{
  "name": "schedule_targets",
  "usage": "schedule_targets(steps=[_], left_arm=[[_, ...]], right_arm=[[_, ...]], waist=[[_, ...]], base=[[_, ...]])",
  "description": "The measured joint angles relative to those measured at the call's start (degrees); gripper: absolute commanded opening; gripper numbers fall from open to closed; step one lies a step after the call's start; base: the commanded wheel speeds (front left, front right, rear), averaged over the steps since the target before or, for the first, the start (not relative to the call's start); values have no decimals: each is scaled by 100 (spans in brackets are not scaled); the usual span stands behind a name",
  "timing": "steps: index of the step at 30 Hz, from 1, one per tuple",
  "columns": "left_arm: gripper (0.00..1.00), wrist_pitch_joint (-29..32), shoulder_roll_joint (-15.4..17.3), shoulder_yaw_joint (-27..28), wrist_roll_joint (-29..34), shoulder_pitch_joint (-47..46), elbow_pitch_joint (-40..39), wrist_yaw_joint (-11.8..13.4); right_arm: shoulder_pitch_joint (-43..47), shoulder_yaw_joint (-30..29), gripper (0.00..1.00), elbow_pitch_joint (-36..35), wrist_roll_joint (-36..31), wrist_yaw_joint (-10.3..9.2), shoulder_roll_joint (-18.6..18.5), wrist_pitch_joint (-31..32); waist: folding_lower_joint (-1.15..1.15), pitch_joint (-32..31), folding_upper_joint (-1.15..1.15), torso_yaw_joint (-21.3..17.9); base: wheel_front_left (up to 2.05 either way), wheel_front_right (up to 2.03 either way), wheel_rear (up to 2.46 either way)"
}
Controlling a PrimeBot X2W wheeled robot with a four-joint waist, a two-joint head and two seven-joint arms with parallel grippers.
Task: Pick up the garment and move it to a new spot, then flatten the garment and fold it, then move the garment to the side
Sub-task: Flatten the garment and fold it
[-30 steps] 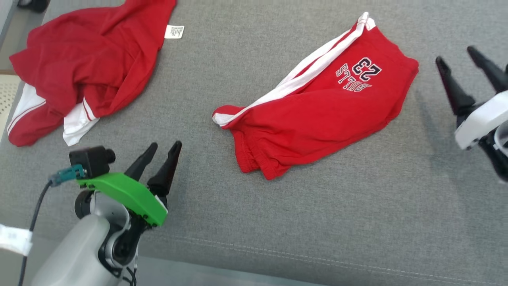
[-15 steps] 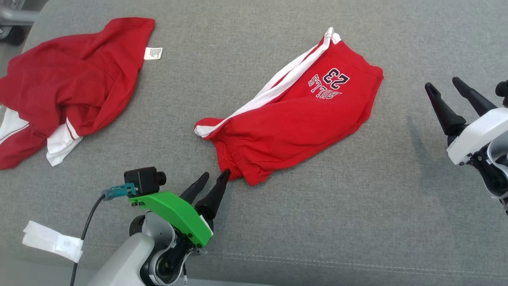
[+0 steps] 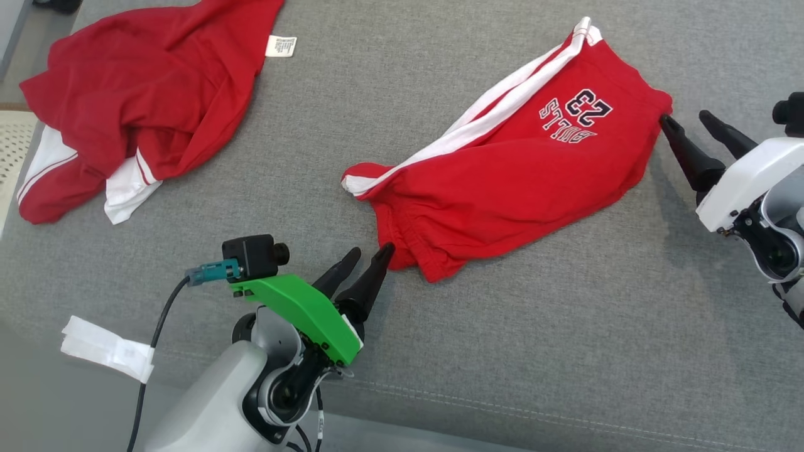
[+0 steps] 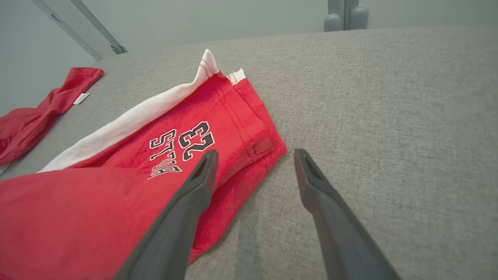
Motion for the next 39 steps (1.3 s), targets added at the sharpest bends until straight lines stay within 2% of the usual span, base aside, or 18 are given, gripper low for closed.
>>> schedule_targets(steps=[10, 29, 39], left_arm=[[100, 43, -19, 27, 0, -80, -9, 37], [100, 225, -56, 18, -19, -206, -55, 82], [100, 572, -148, 31, -442, -273, -177, 82]], right_arm=[[-298, 74, 100, 209, 15, 47, 119, 229], [-656, 203, 100, 550, 53, 98, -2, 839], [-918, 300, 100, 589, 90, 101, 115, 1033]], waist=[[0, 149, 0, 211], [0, 350, 0, 183], [0, 470, 0, 256]], base=[[0, 0, 0], [0, 0, 0], [0, 0, 0]])
